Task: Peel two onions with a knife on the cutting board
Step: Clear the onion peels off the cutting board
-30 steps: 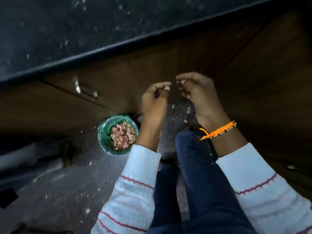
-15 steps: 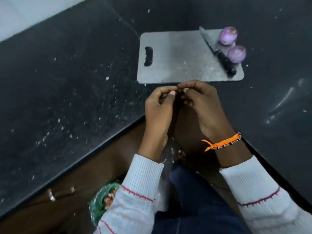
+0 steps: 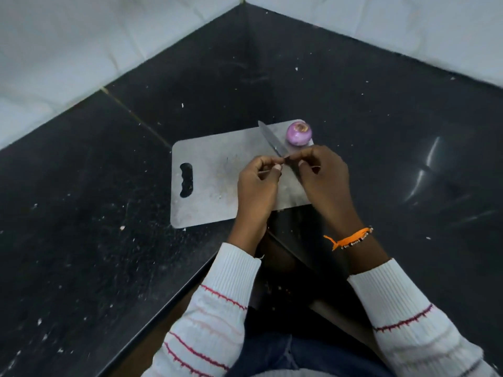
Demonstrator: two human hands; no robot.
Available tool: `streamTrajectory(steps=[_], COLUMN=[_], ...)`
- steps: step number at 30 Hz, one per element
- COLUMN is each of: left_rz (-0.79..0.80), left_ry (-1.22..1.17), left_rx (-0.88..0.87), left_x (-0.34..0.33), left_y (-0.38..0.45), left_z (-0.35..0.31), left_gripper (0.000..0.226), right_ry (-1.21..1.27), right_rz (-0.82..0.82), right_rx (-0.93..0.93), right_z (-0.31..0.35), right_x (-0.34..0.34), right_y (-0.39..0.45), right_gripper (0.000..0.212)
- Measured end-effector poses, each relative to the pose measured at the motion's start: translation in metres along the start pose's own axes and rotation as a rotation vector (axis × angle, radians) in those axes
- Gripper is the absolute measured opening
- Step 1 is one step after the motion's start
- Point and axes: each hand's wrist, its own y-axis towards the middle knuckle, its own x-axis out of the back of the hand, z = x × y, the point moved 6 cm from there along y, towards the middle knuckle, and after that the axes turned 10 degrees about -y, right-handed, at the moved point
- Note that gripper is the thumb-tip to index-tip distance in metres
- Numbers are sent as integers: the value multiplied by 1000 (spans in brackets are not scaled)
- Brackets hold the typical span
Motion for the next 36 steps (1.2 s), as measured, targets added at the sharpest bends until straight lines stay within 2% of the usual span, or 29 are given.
streamTrajectory(steps=[3,6,9,14,17,23,26,31,36], left_rz=[43,80,188,366,391,463,442,288,122], left_ry=[165,334,447,713,774,774,790,650,606], left_rx=[-86,-211,-302,-317,-331,-369,-392,-313,-281], left_x=[-18,-35,-56,-78,-80,-83,-81,-46,13], left_y=[25,44,61,85,94,99,99,93,77], left_z=[1,-1,-1,5,4,5,7,-1,-1], left_gripper=[23,36,37,44,45,32,32,50,42], right_ry=[-175,-286,-346,-353,-350,-394,-404,-340,-256], right_rz=[-71,-44,39,97,128,125,99,39,95], right_rx=[100,163,120,65,32,22,7,43,167], right_z=[-11,-20,-28,-30,-33,-36,-36,-21,6], right_x=[3,-3,-6,-2,1,-4,-5,-9,-44], right_y=[8,12,15,22,26,33,36,38,41], right_gripper=[30,39,38,39,41,34,35,41,45])
